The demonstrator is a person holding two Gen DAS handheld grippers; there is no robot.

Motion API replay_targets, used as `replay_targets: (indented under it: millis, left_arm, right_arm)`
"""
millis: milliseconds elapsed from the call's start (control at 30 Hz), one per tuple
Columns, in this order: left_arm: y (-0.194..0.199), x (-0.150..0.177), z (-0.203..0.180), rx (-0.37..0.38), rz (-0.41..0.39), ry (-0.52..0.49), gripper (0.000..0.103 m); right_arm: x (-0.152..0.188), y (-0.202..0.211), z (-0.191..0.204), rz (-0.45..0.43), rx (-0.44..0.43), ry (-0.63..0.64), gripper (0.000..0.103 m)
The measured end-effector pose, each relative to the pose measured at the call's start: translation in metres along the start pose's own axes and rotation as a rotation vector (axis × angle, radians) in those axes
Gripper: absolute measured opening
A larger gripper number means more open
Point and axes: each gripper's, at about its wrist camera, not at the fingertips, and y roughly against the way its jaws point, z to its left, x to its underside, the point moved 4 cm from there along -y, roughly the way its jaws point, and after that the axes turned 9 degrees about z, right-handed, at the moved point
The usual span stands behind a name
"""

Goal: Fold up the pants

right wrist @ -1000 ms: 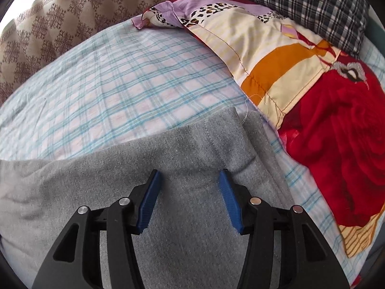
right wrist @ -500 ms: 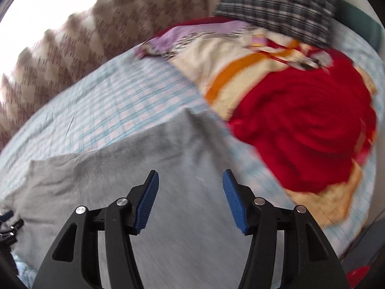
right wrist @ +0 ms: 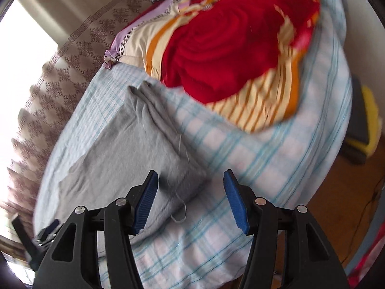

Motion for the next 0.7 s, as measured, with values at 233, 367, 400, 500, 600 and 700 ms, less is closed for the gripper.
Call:
replay_targets:
  millis: [233, 367, 400, 500, 600, 700]
  left_arm:
    - [-0.003, -0.001, -0.03, 0.033, 0.012, -0.049, 0.082]
    - [-0.008, -0.003, -0.043, 0.047, 0.028, -0.064, 0.082]
    - [-0.009, -0.004, -0.045, 0.049, 0.031, -0.065, 0.082]
    - [-0.011, -0.008, -0.052, 0.073, 0.046, -0.068, 0.082]
    - [-0.011, -0.017, -0.059, 0.106, 0.056, -0.064, 0.082]
    - [-0.009, -0.033, -0.066, 0.135, 0.055, -0.05, 0.082]
  right_arm:
    - [0.002, -0.02, 0.01, 0.002, -0.04, 0.02, 0.059]
    - [-0.001, -0.025, 0.018, -0.017, 0.003, 0.064, 0.056]
    - [-0.001, -0.024, 0.019, -0.023, 0.013, 0.069, 0.053]
    - [-0.002, -0.023, 0.022, -0.032, 0.011, 0.077, 0.041]
    - [-0.003, -0.021, 0.029, -0.015, -0.039, 0.094, 0.032]
    - [-0.005, -0.023, 0.037, -0.017, -0.058, 0.126, 0.032]
